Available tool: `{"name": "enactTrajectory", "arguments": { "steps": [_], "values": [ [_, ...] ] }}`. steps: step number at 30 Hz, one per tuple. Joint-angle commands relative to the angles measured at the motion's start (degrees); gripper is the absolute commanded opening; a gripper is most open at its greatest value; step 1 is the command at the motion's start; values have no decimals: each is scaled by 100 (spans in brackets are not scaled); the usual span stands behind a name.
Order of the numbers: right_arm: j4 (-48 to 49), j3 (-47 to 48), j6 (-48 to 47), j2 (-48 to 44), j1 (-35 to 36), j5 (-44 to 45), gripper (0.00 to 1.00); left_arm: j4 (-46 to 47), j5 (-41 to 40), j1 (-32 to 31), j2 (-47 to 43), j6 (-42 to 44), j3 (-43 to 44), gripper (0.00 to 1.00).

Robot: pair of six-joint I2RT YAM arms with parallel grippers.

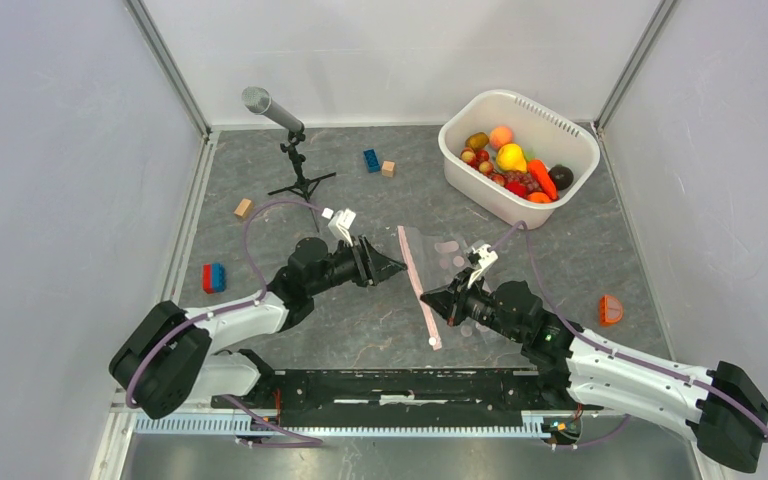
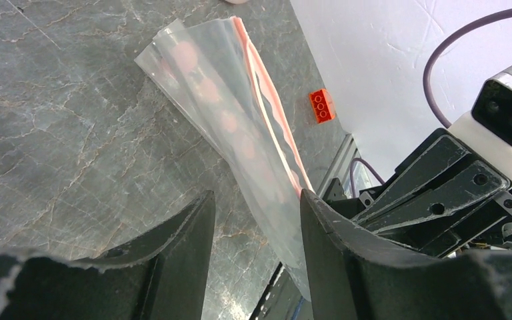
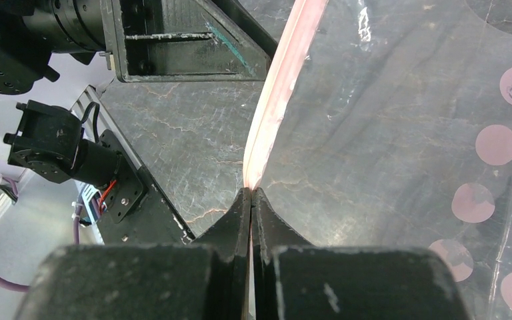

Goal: Place the food in the zip-top bag and seal the zipper

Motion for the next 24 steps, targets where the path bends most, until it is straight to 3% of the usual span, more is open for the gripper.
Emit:
{"name": "enactTrajectory", "arguments": {
  "steps": [1,12,19,24],
  "values": [
    [158,-36,19,-29,25,-76,0,526,-13,-15,97,-204,198,58],
    [400,-73,-72,46,18,-354,0,429,-70,-24,414,-299,340,55],
    [422,-117,-28,5,23,-35,0,692,-93,-30,392,-409,149,54],
    [346,-150,38,35,18,130,0,748,-128,-32,169,-385,93,59]
  ]
}}
